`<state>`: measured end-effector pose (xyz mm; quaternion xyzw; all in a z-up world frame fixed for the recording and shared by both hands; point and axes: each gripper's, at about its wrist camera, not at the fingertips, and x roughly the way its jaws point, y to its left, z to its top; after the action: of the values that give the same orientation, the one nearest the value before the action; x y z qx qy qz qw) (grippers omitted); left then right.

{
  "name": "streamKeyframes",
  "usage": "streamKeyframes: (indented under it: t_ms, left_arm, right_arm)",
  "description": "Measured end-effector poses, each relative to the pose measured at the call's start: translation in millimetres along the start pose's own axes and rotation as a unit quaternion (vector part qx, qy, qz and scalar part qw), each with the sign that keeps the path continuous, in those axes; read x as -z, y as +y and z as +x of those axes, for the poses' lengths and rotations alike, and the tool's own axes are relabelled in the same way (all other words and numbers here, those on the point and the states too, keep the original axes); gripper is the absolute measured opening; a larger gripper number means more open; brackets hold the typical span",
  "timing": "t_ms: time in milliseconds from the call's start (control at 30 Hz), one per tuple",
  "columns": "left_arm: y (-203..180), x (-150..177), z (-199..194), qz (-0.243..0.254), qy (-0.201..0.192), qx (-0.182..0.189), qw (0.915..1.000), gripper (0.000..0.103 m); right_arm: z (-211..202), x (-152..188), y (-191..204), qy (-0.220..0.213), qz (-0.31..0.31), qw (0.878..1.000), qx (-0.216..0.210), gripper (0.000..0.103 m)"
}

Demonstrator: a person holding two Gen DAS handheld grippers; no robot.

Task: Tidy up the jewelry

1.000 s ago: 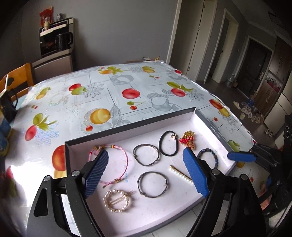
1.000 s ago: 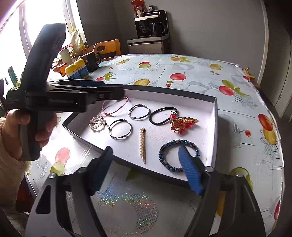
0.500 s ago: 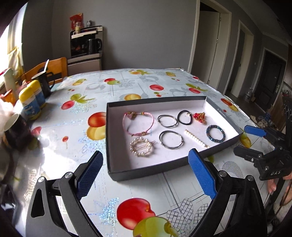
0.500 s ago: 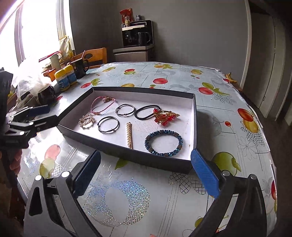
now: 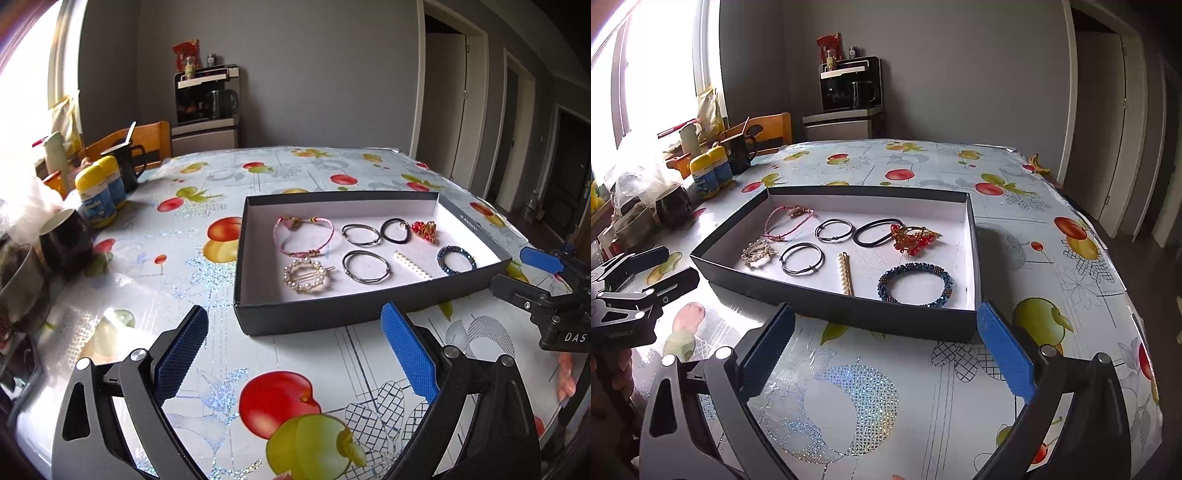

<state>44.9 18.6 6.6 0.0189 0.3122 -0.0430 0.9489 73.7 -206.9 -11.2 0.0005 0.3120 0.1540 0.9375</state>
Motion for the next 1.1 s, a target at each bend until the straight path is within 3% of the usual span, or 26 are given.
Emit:
streamKeyframes:
  t_ms: [400, 1100]
  left_arm:
    - [-10.2, 0.3, -5.7, 0.024, -0.016, -0.006, 0.9996, 0.096]
    - [-11.3, 0.3, -5.1, 0.024, -0.015, -0.004, 0.9996, 0.096]
  right_arm:
    - [-2.9, 0.8, 2.7, -0.008, -0.006, 1.000, 0.003, 0.097]
    - [-3.6, 0.8, 2.8, -0.010, -0.006, 1.000, 0.005, 0.097]
